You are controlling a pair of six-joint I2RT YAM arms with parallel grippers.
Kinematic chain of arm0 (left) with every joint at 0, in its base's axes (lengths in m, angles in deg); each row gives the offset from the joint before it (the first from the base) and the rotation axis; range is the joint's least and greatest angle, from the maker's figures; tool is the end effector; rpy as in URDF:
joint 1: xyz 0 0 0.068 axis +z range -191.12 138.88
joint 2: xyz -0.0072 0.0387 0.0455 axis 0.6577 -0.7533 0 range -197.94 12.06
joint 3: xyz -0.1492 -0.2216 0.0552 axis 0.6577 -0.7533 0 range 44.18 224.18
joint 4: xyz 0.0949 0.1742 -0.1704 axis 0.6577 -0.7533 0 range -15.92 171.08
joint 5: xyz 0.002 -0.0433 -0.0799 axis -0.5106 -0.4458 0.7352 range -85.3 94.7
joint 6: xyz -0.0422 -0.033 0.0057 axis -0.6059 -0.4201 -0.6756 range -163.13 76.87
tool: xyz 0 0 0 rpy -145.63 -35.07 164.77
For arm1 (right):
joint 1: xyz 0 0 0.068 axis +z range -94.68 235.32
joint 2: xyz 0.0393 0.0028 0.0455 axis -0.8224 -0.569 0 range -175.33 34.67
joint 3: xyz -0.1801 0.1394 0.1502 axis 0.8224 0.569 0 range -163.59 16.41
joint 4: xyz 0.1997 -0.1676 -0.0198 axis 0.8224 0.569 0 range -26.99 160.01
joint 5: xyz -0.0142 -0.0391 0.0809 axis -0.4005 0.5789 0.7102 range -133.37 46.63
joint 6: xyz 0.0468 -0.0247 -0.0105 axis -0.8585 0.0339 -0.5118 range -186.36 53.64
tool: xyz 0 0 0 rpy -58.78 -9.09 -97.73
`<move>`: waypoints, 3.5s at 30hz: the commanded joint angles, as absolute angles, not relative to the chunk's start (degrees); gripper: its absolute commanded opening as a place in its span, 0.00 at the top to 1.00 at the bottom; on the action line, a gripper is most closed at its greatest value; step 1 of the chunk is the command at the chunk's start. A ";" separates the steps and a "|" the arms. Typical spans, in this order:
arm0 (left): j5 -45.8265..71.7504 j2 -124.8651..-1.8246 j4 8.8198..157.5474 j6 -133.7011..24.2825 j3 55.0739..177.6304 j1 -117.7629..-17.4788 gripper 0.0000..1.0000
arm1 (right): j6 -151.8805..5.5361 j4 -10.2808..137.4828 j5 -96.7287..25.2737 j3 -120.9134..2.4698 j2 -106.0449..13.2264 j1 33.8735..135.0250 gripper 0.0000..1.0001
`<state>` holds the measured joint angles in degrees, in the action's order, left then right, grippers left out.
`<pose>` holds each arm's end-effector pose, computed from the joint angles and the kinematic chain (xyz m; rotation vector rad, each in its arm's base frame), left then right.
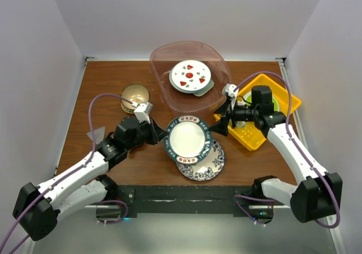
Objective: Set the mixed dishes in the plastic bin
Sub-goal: Pick up the plate at the center of the board.
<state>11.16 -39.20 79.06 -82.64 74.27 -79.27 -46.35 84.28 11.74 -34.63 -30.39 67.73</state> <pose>0.1592 -0.1302 0.2438 0.0533 2.1105 -0.9651 0.2263 0.0797 0.2972 -1.0558 1.7357 0.9539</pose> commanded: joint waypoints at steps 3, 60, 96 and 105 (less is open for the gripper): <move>13.84 -37.25 84.77 -84.53 74.42 -77.51 1.00 | -55.80 77.43 13.94 -33.51 -32.04 67.63 0.02; 25.62 -39.18 85.39 -70.92 76.34 -75.22 0.05 | -64.78 72.94 25.45 -33.51 -38.63 68.86 1.00; 30.72 -38.92 86.35 -63.70 75.74 -75.31 0.00 | -60.82 75.22 30.72 -34.04 -38.45 68.77 1.00; 32.30 -40.06 86.79 -63.87 75.91 -75.31 0.00 | -60.64 75.31 31.07 -34.04 -38.37 68.77 1.00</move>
